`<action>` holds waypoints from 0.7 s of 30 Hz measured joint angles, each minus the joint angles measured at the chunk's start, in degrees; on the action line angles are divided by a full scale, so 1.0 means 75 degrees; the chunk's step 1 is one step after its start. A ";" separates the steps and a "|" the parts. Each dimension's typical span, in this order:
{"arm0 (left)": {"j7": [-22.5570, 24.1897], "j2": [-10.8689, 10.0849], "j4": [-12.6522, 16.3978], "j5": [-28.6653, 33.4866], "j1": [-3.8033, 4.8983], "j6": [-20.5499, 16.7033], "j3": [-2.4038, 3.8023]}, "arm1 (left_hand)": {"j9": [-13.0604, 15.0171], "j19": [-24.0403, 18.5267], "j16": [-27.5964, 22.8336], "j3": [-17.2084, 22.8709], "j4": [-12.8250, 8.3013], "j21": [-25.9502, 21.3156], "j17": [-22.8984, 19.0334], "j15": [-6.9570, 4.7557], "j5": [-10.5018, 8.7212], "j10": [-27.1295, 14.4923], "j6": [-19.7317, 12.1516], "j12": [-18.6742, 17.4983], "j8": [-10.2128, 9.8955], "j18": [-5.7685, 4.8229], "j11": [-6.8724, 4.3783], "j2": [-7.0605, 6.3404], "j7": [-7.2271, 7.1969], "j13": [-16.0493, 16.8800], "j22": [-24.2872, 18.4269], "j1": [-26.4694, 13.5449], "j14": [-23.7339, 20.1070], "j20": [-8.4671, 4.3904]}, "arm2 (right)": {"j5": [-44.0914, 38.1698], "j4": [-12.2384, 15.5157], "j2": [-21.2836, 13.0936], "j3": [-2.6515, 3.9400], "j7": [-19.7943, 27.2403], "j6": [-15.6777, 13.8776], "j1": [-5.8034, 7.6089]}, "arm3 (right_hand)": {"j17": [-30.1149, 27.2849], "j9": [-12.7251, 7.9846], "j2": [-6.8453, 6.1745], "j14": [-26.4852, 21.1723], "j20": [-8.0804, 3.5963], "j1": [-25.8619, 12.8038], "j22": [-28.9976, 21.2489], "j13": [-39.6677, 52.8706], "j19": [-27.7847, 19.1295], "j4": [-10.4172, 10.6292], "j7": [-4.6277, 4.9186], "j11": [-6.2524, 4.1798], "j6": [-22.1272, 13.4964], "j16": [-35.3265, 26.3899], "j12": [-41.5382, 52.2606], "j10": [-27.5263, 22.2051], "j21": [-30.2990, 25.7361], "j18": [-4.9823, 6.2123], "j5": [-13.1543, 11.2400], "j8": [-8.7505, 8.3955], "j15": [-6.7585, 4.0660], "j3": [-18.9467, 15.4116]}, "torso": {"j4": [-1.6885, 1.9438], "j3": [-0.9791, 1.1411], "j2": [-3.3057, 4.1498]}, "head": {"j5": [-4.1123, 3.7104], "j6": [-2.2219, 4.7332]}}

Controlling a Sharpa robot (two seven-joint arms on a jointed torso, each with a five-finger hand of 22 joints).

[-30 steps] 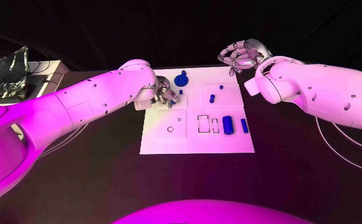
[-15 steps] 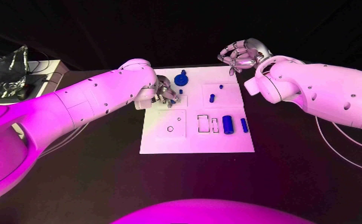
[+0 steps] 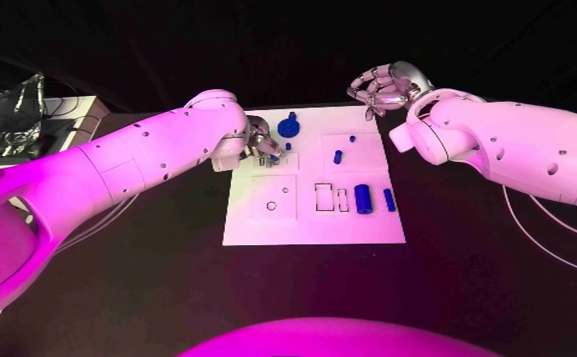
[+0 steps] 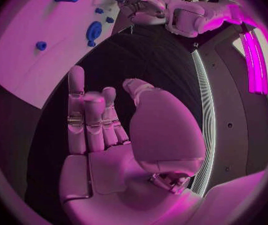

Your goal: Assemble the parts on the task board

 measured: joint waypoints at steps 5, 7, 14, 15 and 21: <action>-0.0018 -0.0034 0.0093 -0.0057 0.0006 0.0014 0.0080 | -0.0001 0.0000 0.0000 0.0000 0.0000 0.0000 0.0000 0.0000 0.0035 0.0000 0.0012 0.0000 0.0000 0.0000 0.0000 0.0000 -0.0011 0.0019 0.0000 0.0000 0.0000 0.0000 | 0.0000 -0.0002 0.0001 0.0000 0.0000 0.0000 0.0000 | 0.0000 0.0000 0.0000 0.0000 0.0000 0.0000 0.0000 0.0000 0.0000 0.0000 0.0000 0.0000 0.0000 0.0000 0.0000 0.0000 0.0000 0.0001 0.0000 0.0000 0.0000 0.0000 | 0.0000 -0.0001 -0.0001 | 0.0013 0.0007; -0.0025 -0.0035 0.0131 -0.0064 0.0008 0.0015 0.0151 | -0.0001 0.0000 0.0000 0.0000 0.0000 0.0000 0.0000 0.0000 0.0036 0.0000 0.0012 0.0000 0.0000 0.0000 0.0000 0.0000 -0.0010 0.0019 0.0000 0.0000 0.0000 0.0000 | -0.0001 -0.0003 0.0002 0.0000 0.0000 0.0000 0.0001 | 0.0000 0.0000 0.0000 0.0000 0.0000 0.0000 0.0000 0.0000 0.0000 0.0000 0.0000 0.0000 0.0000 0.0000 0.0000 0.0000 0.0000 0.0001 0.0000 0.0000 0.0000 0.0000 | -0.0005 -0.0004 0.0002 | 0.0015 0.0009; -0.0098 -0.0031 0.0155 -0.0008 0.0015 0.0044 0.0239 | -0.0001 0.0000 0.0000 0.0000 0.0000 0.0000 0.0000 0.0000 0.0043 -0.0001 0.0013 0.0029 0.0000 0.0000 0.0001 0.0000 -0.0010 0.0029 0.0000 0.0000 0.0000 0.0000 | -0.0001 -0.0010 0.0001 0.0000 -0.0002 0.0001 0.0001 | 0.0000 0.0000 0.0000 0.0000 0.0000 0.0000 0.0000 0.0001 0.0000 0.0001 0.0000 0.0001 0.0000 0.0000 0.0000 0.0000 0.0000 0.0000 0.0000 0.0000 0.0000 -0.0001 | -0.0015 -0.0004 0.0007 | 0.0023 0.0014; -0.0108 -0.0023 0.0143 0.0002 0.0015 0.0050 0.0243 | -0.0001 0.0000 0.0000 0.0000 0.0000 0.0000 0.0000 0.0000 0.0059 -0.0001 0.0013 0.0030 0.0000 0.0000 0.0001 0.0000 -0.0010 0.0029 0.0000 0.0000 0.0000 0.0000 | -0.0001 -0.0010 0.0001 0.0000 -0.0002 0.0001 0.0001 | 0.0000 0.0000 0.0000 0.0000 0.0000 0.0000 0.0000 0.0001 0.0000 0.0001 0.0000 0.0001 0.0000 0.0000 0.0000 0.0001 0.0000 0.0000 0.0000 0.0000 0.0000 -0.0001 | -0.0015 -0.0004 0.0007 | 0.0022 0.0014; -0.0155 0.0088 -0.0044 0.0083 0.0014 0.0098 0.0237 | 0.0005 0.0000 0.0000 0.0000 0.0000 0.0000 0.0000 0.0000 0.0064 -0.0001 0.0024 0.0029 0.0000 0.0000 0.0001 0.0000 0.0000 0.0028 0.0000 0.0000 0.0000 0.0000 | -0.0001 -0.0010 0.0010 0.0000 -0.0003 0.0001 0.0001 | -0.0001 -0.0001 0.0000 0.0000 0.0000 0.0000 0.0001 0.0001 0.0000 0.0001 0.0000 0.0001 0.0000 0.0000 0.0000 0.0001 0.0000 0.0001 0.0000 0.0000 0.0000 -0.0001 | -0.0010 -0.0006 0.0010 | 0.0005 0.0005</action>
